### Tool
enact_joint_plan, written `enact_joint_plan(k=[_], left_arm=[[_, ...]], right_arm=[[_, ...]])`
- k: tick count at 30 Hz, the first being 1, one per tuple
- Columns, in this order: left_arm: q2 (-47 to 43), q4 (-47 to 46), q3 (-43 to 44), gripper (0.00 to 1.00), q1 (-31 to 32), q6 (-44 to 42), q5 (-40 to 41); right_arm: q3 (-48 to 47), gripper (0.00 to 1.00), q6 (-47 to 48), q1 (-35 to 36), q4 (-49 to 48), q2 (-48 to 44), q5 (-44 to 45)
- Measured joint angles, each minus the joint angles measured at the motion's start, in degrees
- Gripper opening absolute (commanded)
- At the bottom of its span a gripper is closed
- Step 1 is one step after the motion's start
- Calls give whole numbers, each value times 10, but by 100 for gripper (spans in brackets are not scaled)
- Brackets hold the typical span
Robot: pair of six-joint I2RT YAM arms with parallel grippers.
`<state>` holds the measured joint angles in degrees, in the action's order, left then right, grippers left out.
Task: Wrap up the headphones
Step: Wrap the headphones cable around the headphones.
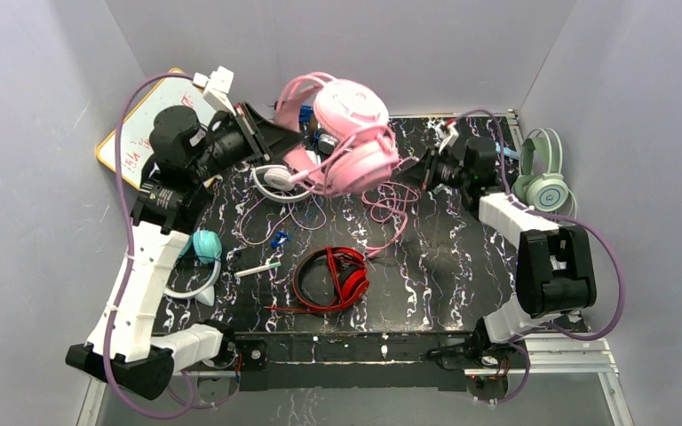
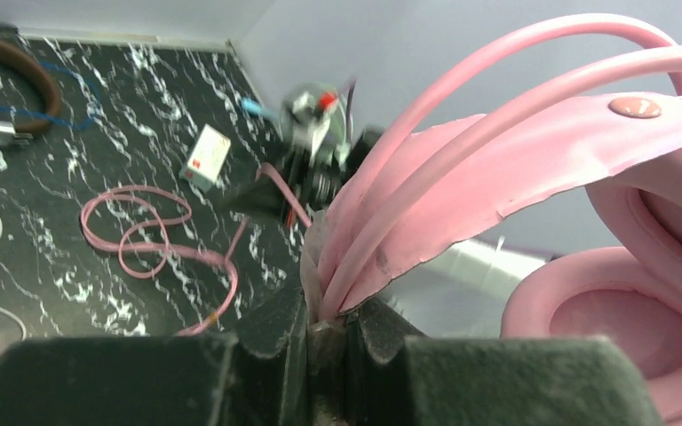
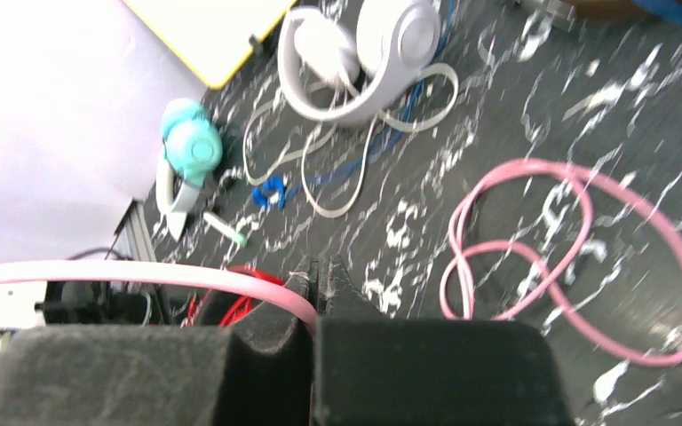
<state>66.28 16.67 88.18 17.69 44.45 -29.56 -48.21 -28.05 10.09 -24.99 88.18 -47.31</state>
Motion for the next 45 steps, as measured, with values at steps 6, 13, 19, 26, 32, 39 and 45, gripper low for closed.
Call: enact_joint_plan(k=[6,13,19,26,32,39,45], left_arm=[[-41,-12,-112,0,1,-78,-52],[-61,67,-183,0,7,-243,-24],[-58,119,-186,0,71,-364,95],[6,125,-186,0,221,-432,238],[75,151,-155,0,303,-476,404],[171,215,-76,0,319,-473,612],[203,242,-37,0,320,-460,722]], right_arm=[[-147,1,13,-14,102,16,6],[-364,1,33,-25,270,81,-19],[-476,1,42,-24,386,105,-43],[-527,1,50,-17,475,119,-57],[-541,1,75,-15,560,132,-52],[-534,1,101,-16,622,116,-39],[-504,1,105,-18,657,48,-38]])
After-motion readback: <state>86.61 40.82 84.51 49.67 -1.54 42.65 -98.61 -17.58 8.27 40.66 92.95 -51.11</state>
